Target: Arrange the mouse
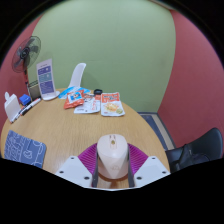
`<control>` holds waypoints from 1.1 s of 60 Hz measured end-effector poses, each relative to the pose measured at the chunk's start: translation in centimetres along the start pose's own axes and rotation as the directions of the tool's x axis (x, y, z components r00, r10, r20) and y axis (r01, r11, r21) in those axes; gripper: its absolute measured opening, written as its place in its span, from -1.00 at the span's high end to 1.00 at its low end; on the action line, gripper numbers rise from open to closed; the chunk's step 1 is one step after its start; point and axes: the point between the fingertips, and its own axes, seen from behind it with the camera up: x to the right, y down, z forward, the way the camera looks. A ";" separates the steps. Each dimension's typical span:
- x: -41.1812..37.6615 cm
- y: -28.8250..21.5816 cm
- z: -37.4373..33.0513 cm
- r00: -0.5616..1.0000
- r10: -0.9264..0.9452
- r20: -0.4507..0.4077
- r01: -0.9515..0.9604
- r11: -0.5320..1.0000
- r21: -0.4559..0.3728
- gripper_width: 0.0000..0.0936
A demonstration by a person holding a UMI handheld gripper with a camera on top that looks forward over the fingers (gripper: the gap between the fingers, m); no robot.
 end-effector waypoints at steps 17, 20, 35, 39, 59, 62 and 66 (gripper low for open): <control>-3.4 -14.0 -14.8 0.991 0.136 -0.013 -0.127 0.955 0.269 0.16; -6.4 -15.6 -17.9 0.989 0.148 0.028 -0.150 0.941 0.302 0.16; -26.0 -4.6 -16.8 0.974 0.119 0.195 -0.142 0.984 0.107 0.16; -29.2 -0.4 -14.9 0.969 0.129 0.211 -0.142 0.989 0.047 0.15; -31.4 5.2 -12.7 0.988 0.039 0.149 -0.034 0.999 -0.034 -0.75; -31.1 4.5 -14.1 0.989 0.033 0.142 -0.029 0.999 -0.028 -0.84; -30.7 3.5 -16.7 0.992 0.032 0.125 -0.030 0.999 -0.015 -0.79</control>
